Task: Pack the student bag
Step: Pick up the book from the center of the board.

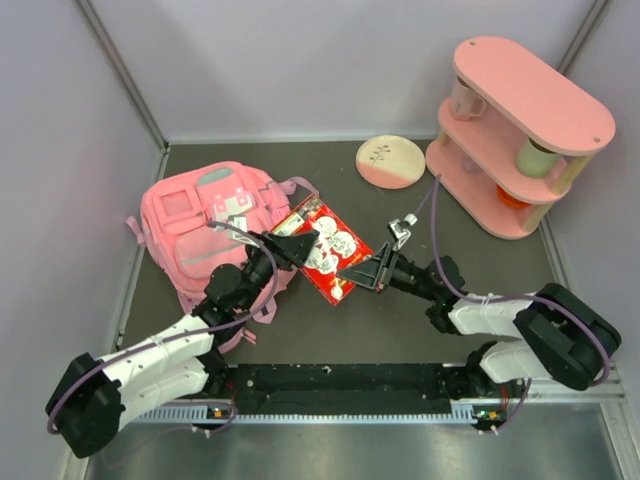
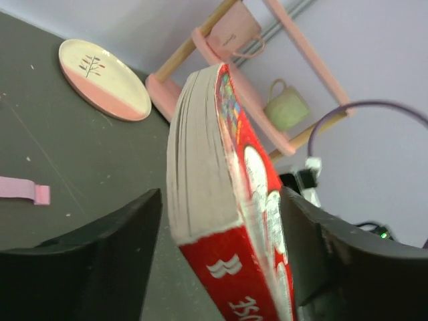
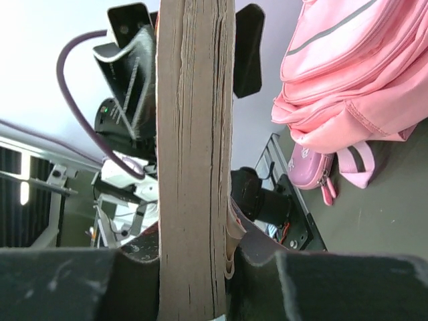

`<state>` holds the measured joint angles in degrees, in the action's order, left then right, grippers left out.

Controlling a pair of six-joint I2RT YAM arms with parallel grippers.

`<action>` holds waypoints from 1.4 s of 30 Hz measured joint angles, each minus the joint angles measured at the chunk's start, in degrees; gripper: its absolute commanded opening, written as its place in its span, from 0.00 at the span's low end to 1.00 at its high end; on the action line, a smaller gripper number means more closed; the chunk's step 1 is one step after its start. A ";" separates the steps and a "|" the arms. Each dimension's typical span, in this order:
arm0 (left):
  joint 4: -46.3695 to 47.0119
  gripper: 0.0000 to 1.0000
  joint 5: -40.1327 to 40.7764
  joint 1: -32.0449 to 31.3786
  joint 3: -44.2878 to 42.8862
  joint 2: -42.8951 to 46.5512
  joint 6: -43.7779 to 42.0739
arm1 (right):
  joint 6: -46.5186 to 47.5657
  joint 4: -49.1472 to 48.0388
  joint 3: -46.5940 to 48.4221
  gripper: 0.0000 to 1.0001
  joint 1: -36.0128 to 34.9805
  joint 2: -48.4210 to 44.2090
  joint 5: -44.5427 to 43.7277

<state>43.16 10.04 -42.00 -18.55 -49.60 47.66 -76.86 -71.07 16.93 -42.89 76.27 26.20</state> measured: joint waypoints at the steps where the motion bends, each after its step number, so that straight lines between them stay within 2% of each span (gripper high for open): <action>1: -0.22 0.38 -1.29 0.44 -0.22 -0.50 -0.52 | 0.17 0.00 0.02 0.00 0.76 -0.24 1.53; 2: -0.22 0.21 -1.95 0.63 -0.26 -0.81 -0.59 | 0.44 0.02 0.11 0.00 1.55 -0.46 3.13; 4: 0.39 0.00 -4.13 1.07 -0.61 -1.86 0.98 | 2.54 2.40 0.94 0.04 2.73 -0.59 5.25; 5: 1.53 0.00 -5.38 1.03 -1.14 -2.27 2.60 | 3.13 3.89 1.11 0.11 3.17 -0.59 5.27; 6: 2.40 0.00 -6.32 0.96 -1.84 -2.58 3.32 | 3.54 4.35 1.20 0.36 3.63 -0.66 5.40; 7: 2.99 0.00 -6.95 1.01 -2.16 -2.84 3.30 | 3.89 4.28 1.31 0.46 3.80 -1.31 5.44; 8: 3.28 0.00 -7.19 1.20 -2.21 -3.08 3.48 | 4.52 4.81 1.46 0.62 4.09 -2.19 5.68; 9: 3.41 0.00 -7.28 1.40 -2.19 -3.43 3.76 | 4.76 5.29 1.44 0.72 4.09 -3.15 5.62; 11: 3.91 0.00 -6.78 1.53 -1.75 -4.11 4.59 | 5.07 6.08 0.98 0.82 4.07 -5.31 4.24; 14: 6.01 0.00 -5.03 1.64 0.74 -4.57 6.56 | 4.87 5.84 -1.86 0.89 4.07 -8.48 0.42; 20: 7.85 0.00 -2.89 1.79 2.84 -6.10 8.52 | 3.13 5.40 -4.81 0.91 1.97 -8.13 -7.19; 26: 13.64 0.00 -2.58 1.86 2.86 -9.40 9.31 | -0.02 0.39 -4.74 0.91 -2.60 -0.28 -12.52; 28: 14.71 0.00 -2.51 1.90 2.86 -10.36 9.46 | -1.38 -0.55 -4.57 0.85 -3.23 2.82 -13.25; 32: 16.37 0.00 -2.49 1.90 3.02 -11.17 9.42 | -3.19 -0.52 -3.19 0.79 -3.82 8.28 -14.62; 38: 16.92 0.00 -1.64 2.01 3.98 -10.82 9.46 | -1.88 -0.85 -2.95 0.70 -3.87 5.90 -16.92; 39: 16.87 0.00 -1.60 2.01 4.04 -10.78 9.46 | -1.66 -1.16 -2.73 0.68 -3.87 5.62 -16.94; 40: 16.87 0.00 -1.55 2.03 4.04 -10.78 9.49 | -1.51 -1.42 -2.49 0.61 -3.87 5.55 -16.96; 42: 16.94 0.00 -1.51 2.03 4.04 -10.78 9.51 | -1.20 -1.62 -1.99 0.56 -3.87 5.57 -16.98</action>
<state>60.10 8.54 -39.97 -14.50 -60.38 57.17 -78.06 -72.69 14.94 -46.76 81.84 9.21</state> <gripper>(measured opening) 0.242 0.634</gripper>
